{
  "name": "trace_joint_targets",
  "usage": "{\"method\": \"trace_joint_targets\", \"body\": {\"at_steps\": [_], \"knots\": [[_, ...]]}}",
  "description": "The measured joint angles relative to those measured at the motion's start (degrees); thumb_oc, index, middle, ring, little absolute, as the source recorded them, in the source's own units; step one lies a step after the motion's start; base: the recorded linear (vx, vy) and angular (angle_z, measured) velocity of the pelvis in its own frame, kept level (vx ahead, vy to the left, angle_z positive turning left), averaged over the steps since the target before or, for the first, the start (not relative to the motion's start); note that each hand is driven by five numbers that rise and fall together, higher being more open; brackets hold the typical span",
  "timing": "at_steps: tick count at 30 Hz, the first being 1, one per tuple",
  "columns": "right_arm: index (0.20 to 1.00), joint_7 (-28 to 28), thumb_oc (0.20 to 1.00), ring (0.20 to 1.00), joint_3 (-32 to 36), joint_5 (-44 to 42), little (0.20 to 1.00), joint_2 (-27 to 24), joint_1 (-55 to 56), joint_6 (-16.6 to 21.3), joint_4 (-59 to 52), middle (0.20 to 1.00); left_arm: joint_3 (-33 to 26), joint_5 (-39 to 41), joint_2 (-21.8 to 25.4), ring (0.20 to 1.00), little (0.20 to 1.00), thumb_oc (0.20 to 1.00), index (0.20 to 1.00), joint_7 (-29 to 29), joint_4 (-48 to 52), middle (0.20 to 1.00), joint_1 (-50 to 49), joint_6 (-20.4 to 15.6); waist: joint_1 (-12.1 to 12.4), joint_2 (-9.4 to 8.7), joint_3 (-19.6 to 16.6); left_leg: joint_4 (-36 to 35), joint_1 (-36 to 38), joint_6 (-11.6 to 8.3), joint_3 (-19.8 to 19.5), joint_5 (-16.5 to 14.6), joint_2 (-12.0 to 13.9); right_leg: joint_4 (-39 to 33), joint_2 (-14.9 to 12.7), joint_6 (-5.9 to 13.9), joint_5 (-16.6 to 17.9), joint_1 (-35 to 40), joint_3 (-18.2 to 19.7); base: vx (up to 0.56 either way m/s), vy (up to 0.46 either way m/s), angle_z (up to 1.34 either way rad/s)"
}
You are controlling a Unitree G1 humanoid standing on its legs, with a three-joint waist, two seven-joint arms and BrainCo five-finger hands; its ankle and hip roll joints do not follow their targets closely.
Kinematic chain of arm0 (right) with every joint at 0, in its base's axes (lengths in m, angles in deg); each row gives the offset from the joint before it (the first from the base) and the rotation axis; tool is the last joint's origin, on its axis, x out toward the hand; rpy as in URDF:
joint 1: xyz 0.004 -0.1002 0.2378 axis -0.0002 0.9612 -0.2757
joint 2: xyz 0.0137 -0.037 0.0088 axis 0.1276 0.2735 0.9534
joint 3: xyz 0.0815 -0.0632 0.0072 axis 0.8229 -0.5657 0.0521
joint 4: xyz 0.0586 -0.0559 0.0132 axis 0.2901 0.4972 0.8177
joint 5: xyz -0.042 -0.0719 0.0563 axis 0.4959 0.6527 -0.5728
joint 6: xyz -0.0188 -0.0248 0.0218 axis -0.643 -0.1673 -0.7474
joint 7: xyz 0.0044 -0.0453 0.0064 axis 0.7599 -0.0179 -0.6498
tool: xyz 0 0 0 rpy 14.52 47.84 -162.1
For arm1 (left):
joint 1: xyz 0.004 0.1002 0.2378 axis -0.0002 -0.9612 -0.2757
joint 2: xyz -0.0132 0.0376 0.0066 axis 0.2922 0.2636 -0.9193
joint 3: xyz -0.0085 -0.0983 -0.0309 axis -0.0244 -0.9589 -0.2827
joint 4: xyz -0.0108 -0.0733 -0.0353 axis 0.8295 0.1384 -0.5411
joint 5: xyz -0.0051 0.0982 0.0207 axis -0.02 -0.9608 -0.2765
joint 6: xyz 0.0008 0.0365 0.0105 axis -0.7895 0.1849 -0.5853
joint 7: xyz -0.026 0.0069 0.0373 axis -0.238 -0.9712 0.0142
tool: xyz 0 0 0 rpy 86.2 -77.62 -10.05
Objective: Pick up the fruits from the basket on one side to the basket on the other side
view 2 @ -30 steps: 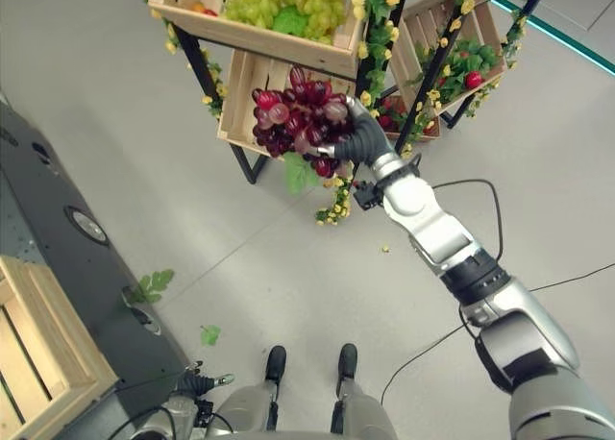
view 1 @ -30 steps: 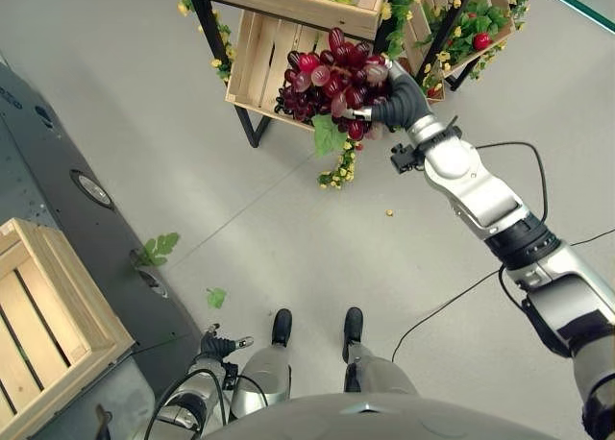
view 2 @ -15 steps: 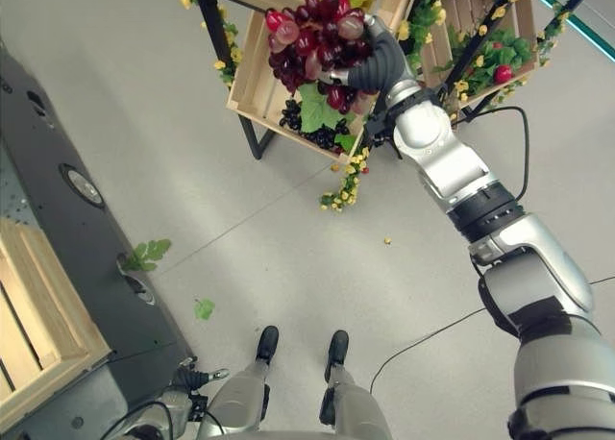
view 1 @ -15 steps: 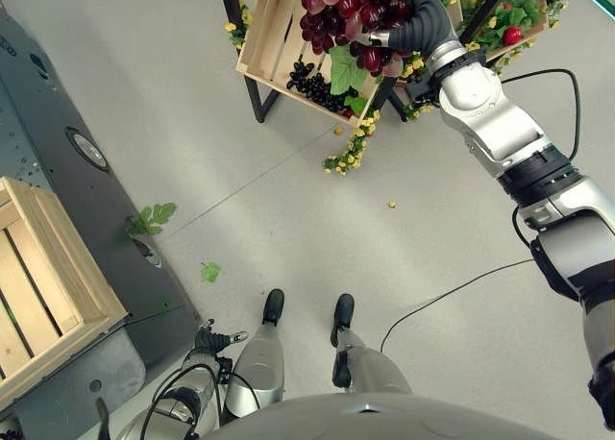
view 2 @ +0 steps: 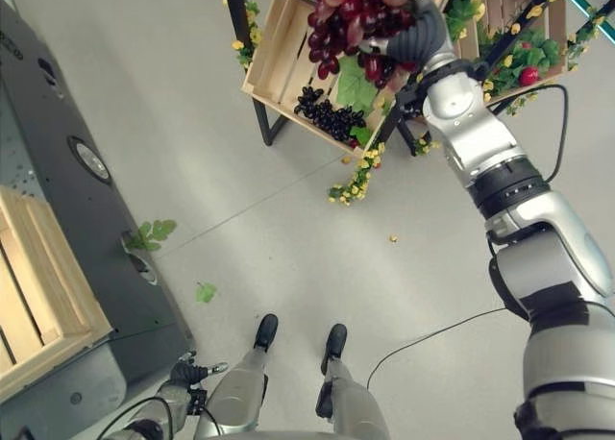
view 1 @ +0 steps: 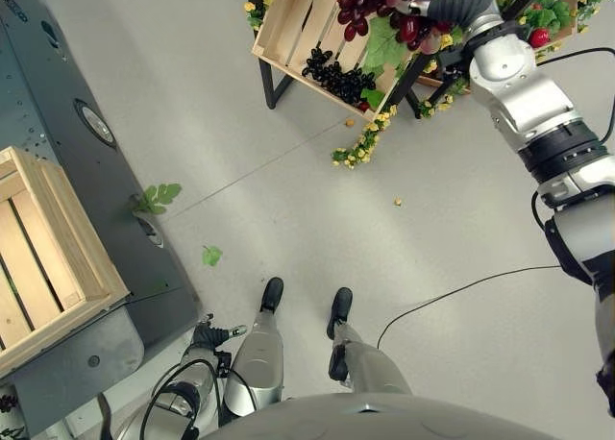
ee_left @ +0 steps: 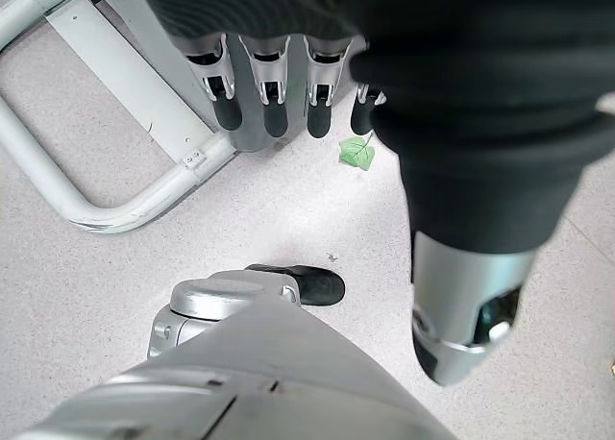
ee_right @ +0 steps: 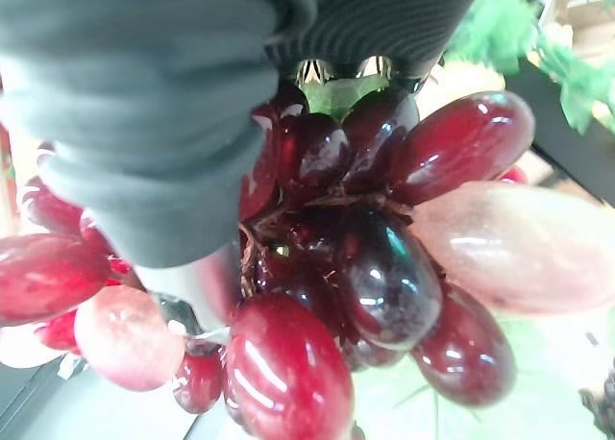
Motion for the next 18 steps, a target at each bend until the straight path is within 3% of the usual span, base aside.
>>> {"method": "trace_joint_targets", "body": {"at_steps": [10,18], "knots": [[0.2,0.92,0.2,0.2,0.54,-2.23,0.2,-1.9,-0.47,0.13,-1.87,0.2,0.96,1.83,0.21,1.0,1.0,1.0,1.0,0.0,-0.36,1.0,0.24,-0.3,-0.22,-0.04,0.02,0.12,-0.21,0.06,-0.13,0.04,-0.28,0.01,-0.21,0.0,0.0,-0.03,-0.32,0.01,0.032,0.01],[0.2,0.75,0.2,0.2,5.5,-2.08,0.2,-4.51,7.4,0.31,-9.67,0.2,0.85,2.09,0.37,1.0,1.0,1.0,1.0,-0.59,-0.47,1.0,0.93,-0.09,-0.69,0.16,0.45,0.16,1.76,0.91,-0.43,0.43,-1.71,1.22,-1.73,0.6,-0.4,1.63,-0.35,-0.01,0.113,0.05]]}}
